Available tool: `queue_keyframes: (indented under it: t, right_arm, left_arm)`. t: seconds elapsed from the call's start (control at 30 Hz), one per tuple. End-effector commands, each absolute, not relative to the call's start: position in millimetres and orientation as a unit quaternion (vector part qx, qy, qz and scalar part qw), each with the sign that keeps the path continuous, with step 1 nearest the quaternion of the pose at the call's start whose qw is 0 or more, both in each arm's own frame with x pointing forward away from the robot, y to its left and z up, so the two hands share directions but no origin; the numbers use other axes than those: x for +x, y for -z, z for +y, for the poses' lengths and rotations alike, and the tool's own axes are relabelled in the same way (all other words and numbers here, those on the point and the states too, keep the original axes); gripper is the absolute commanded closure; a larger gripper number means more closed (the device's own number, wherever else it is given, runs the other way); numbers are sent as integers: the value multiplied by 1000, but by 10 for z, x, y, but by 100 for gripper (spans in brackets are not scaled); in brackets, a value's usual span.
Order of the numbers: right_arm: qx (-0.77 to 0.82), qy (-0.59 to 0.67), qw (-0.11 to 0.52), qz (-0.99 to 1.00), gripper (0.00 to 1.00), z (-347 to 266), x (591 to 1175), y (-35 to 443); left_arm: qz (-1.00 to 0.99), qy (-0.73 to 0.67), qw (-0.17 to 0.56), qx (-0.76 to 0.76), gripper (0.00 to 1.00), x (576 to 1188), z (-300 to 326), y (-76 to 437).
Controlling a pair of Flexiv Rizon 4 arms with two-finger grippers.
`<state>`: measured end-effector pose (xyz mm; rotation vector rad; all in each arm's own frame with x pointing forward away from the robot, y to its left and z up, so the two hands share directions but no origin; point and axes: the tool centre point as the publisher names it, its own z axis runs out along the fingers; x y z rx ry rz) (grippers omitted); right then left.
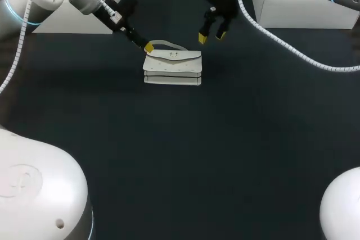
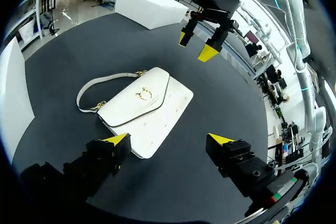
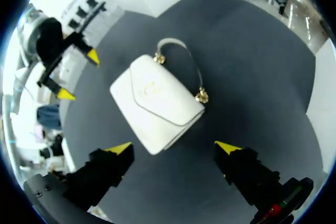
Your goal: Pick up the bag, open it, inspect its contents, close it, and place it on the opposite side
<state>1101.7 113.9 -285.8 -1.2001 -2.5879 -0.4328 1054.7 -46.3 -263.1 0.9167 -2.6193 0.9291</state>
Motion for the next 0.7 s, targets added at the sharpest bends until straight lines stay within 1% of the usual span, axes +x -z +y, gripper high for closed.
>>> queue_keyframes:
  t: [0.03, 0.33, 0.4, 0.47, 0.53, 0.6, 0.63, 0.7]
  right_arm:
    - [-611, 252, 259, -705, 0, 1083, 11003, 2898]
    - [-611, 252, 259, -705, 0, 1083, 11003, 2898]
    - [-657, 264, 260, -657, 0, 1110, 11071, 2936]
    - [-661, 287, 273, -637, 0, 1131, 11049, 2967]
    - [-671, 306, 279, -616, 0, 1148, 11017, 2996]
    - [-677, 319, 287, -597, 0, 1155, 10989, 3030]
    - [-683, 322, 293, -586, 0, 1156, 10989, 3054]
    - [-692, 329, 299, -568, 0, 1163, 10988, 3101]
  left_arm:
    - [-799, -331, 134, 483, 0, 10483, -464, 2660]
    - [-799, -331, 134, 483, 0, 10483, -464, 2660]
    - [-799, -331, 134, 483, 0, 10483, -464, 2660]
    - [-759, -353, 165, 521, 0, 10510, -460, 2708]
    - [-735, -352, 178, 551, 0, 10527, -451, 2773]
    - [-712, -354, 221, 565, 0, 10563, -425, 2811]
    - [-701, -354, 224, 577, 0, 10583, -415, 2833]
    - [-683, -352, 256, 587, 0, 10617, -389, 2867]
